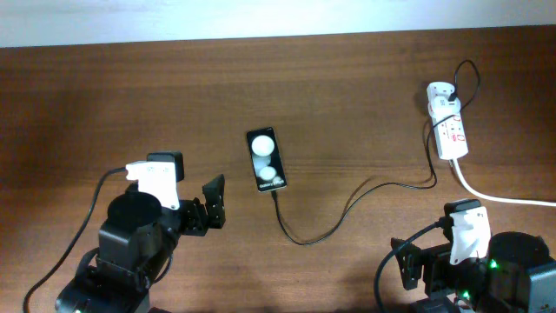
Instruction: Plug charger to phone and switch on socket
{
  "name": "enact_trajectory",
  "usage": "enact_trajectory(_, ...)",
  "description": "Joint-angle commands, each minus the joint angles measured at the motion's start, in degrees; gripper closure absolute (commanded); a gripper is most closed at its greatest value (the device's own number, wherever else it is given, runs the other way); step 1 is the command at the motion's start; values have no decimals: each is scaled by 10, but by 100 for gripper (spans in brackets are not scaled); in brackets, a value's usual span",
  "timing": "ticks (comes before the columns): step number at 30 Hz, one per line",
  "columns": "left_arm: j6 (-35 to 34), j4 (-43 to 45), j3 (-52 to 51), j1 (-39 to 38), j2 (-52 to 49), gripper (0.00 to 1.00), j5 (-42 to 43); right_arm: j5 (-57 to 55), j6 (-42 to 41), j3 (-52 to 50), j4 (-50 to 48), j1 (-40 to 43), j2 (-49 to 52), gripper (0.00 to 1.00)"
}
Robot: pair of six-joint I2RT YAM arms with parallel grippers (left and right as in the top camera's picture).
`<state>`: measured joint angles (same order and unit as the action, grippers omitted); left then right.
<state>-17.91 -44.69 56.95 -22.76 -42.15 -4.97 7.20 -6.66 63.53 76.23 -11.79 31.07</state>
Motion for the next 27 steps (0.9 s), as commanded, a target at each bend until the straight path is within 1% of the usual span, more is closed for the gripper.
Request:
enact_trajectory(1,9,-13,-4,-1,9,1,-9,1,2,-2,-3,-3,-1,1)
enact_trajectory(3,9,-14,-37,1,45,1,-9,1,2,-2,-3,-3,-1,1)
enact_trajectory(4,9,-13,-64,16,74,1,-9,1,2,-2,-3,-3,-1,1)
enact_trajectory(5,7,9,-115,48,120,1,19,1,2,-2,-3,-3,-1,1)
enact_trajectory(7,7,107,-228,109,202,1,78,1,2,-2,-3,-3,-1,2)
enact_trajectory(8,7,201,-316,140,261,1,129,1,2,-2,-3,-3,-1,1)
enact_trajectory(9,7,275,-375,147,295,1,147,1,2,-2,-3,-3,-1,1)
enact_trajectory(11,7,399,-454,147,336,1,158,1,2,-2,-3,-3,-1,1)
enact_trajectory(12,7,450,-489,147,360,1,159,1,2,-2,-3,-3,-1,1)
enact_trajectory(13,7,475,-509,147,383,1,156,1,2,-2,-3,-3,-1,1)
enact_trajectory(15,9,476,-517,147,420,1,137,1,2,-2,-3,-3,-1,1)
enact_trajectory(18,9,481,-529,172,419,1,129,1,2,-2,-3,-3,-1,1)
enact_trajectory(20,9,486,-562,181,419,1,132,1,2,-2,-3,-3,-1,1)
enact_trajectory(21,9,468,-564,181,419,1,133,1,2,-2,-3,-3,-1,1)
enact_trajectory(22,19,457,-564,182,419,1,131,1,2,-2,-3,-3,-1,1)
enact_trajectory(24,72,437,-564,182,419,1,146,1,2,-2,-3,-3,-1,1)
enact_trajectory(25,95,408,-564,182,419,1,152,1,2,-2,-3,-3,-1,1)
enact_trajectory(26,116,409,-564,182,419,1,155,1,2,-2,-3,-3,-1,1)
enact_trajectory(27,121,409,-564,182,419,1,155,1,2,-2,-3,-3,-1,1)
